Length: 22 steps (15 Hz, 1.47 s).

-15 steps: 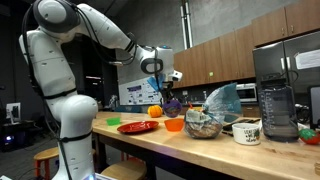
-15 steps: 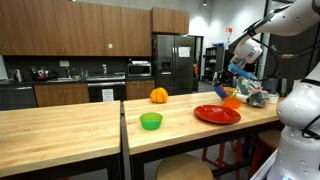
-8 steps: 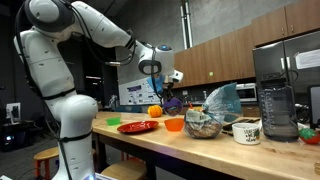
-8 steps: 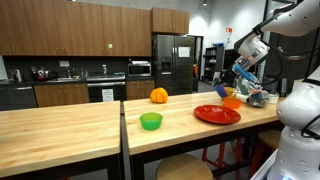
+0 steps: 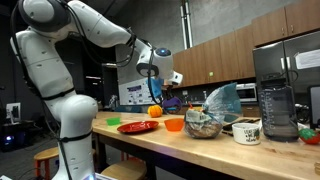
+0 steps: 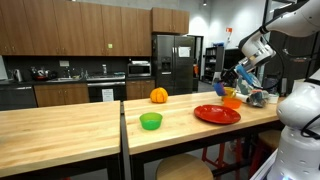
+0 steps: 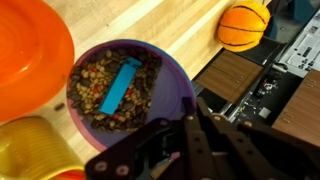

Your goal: Pour the contents in the blue bowl into the orange bowl

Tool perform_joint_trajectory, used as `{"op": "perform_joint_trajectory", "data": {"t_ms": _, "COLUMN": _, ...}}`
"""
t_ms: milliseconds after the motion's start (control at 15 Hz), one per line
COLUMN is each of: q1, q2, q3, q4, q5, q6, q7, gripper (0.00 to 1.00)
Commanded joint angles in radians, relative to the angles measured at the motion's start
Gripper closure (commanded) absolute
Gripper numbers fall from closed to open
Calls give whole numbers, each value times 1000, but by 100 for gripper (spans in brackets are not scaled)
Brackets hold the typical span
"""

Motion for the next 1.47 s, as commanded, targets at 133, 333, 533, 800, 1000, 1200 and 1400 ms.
{"op": "perform_joint_trajectory", "data": {"t_ms": 133, "q1": -36, "q2": -42, "q3": -3, "q4": -36, "q5": 99, "q6": -5, "q7": -104, "gripper": 99}}
{"op": "perform_joint_trajectory", "data": {"t_ms": 333, "q1": -62, "q2": -46, "q3": -1, "q4": -48, "q5": 131, "q6": -8, "q7": -139, "gripper": 99}}
{"op": "perform_joint_trajectory", "data": {"t_ms": 533, "q1": -87, "q2": -56, "q3": -14, "q4": -58, "q5": 164, "q6": -28, "q7": -187, "gripper": 99}}
{"op": "perform_joint_trajectory", "data": {"t_ms": 800, "q1": -114, "q2": -64, "q3": -16, "q4": -72, "q5": 230, "q6": -39, "q7": -257, "gripper": 99}}
{"op": "perform_joint_trajectory", "data": {"t_ms": 1000, "q1": -132, "q2": -66, "q3": -11, "q4": -79, "q5": 277, "q6": -49, "q7": -313, "gripper": 99}}
{"op": "perform_joint_trajectory", "data": {"t_ms": 1200, "q1": -147, "q2": -63, "q3": -7, "q4": -88, "q5": 329, "q6": -64, "q7": -359, "gripper": 99}}
{"op": "perform_joint_trajectory", "data": {"t_ms": 1400, "q1": -165, "q2": -66, "q3": -4, "q4": -105, "q5": 383, "q6": -81, "q7": -409, "gripper": 99}}
